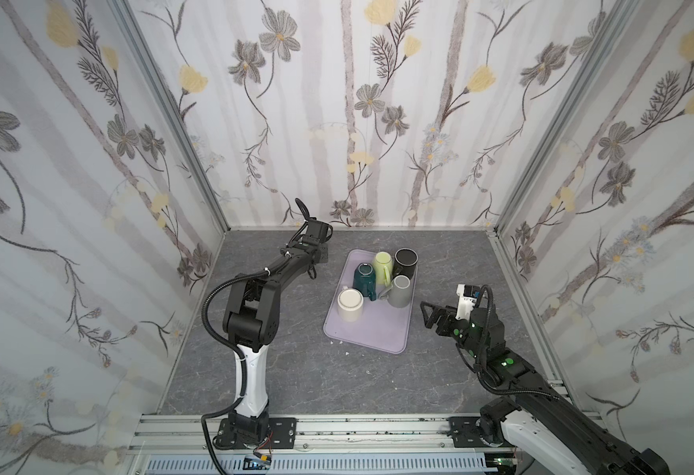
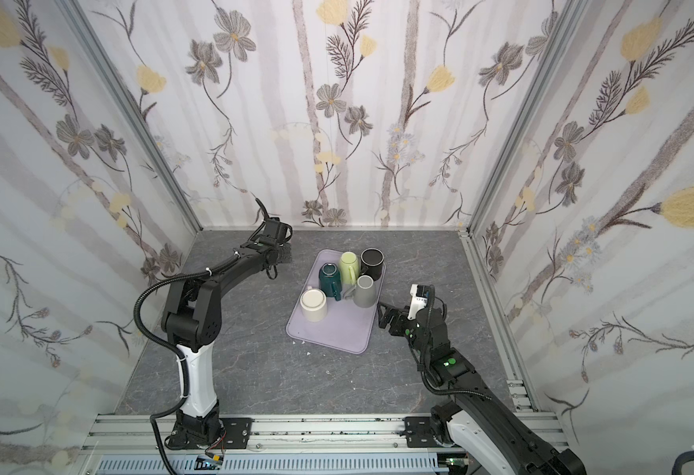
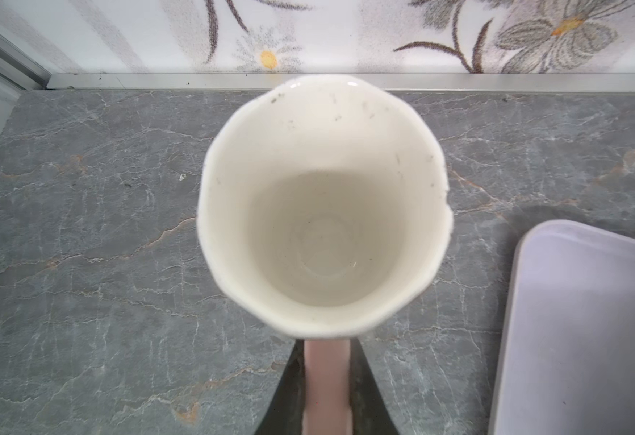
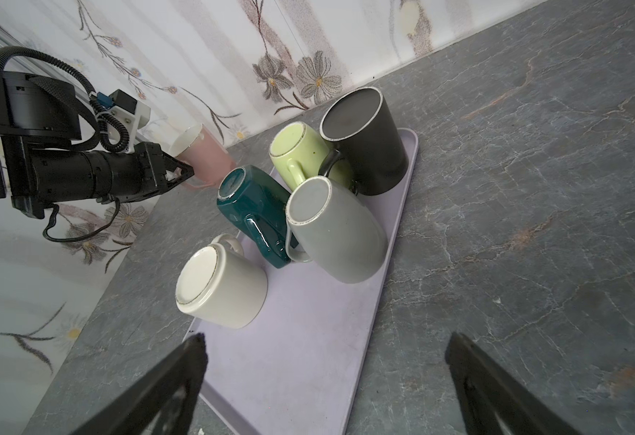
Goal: Turn the mug right side up
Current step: Place the mug at the top-left of the table.
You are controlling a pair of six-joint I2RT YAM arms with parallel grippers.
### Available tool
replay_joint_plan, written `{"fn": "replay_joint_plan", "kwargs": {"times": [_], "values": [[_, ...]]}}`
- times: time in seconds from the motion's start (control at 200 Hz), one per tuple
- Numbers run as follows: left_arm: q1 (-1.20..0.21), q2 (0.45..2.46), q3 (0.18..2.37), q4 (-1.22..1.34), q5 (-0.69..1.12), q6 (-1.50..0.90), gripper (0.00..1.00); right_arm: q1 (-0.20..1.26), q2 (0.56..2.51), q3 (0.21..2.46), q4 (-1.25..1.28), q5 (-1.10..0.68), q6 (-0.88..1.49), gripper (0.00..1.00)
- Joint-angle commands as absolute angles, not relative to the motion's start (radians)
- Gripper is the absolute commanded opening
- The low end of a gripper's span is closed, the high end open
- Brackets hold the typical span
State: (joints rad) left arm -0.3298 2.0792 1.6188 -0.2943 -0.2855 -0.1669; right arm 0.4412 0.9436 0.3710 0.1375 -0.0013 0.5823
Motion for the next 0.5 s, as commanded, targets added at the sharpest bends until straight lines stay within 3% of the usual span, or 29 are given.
{"fn": "replay_joint_plan", "kwargs": {"times": [0.0, 0.27, 0.35, 0.495], "values": [[-0.324, 2.102, 1.647, -0.197, -0.340, -0.155, 0.00, 0.439, 0.961, 0.376, 0.182, -0.029, 0.565, 1.00], [-0.316, 2.138, 1.674, -0.189, -0.336, -0.171, 0.01, 0.430, 1.013, 0.392, 0.195, -0.047, 0.558, 1.00], [-0.315, 2.137, 1.668, -0.195, -0.349, -0.185, 0.41, 0.428, 1.030, 0.394, 0.196, -0.056, 0.558, 1.00], [-0.316, 2.126, 1.638, -0.196, -0.335, -0.195, 0.75, 0.429, 1.057, 0.399, 0.195, -0.061, 0.569, 1.00]]}}
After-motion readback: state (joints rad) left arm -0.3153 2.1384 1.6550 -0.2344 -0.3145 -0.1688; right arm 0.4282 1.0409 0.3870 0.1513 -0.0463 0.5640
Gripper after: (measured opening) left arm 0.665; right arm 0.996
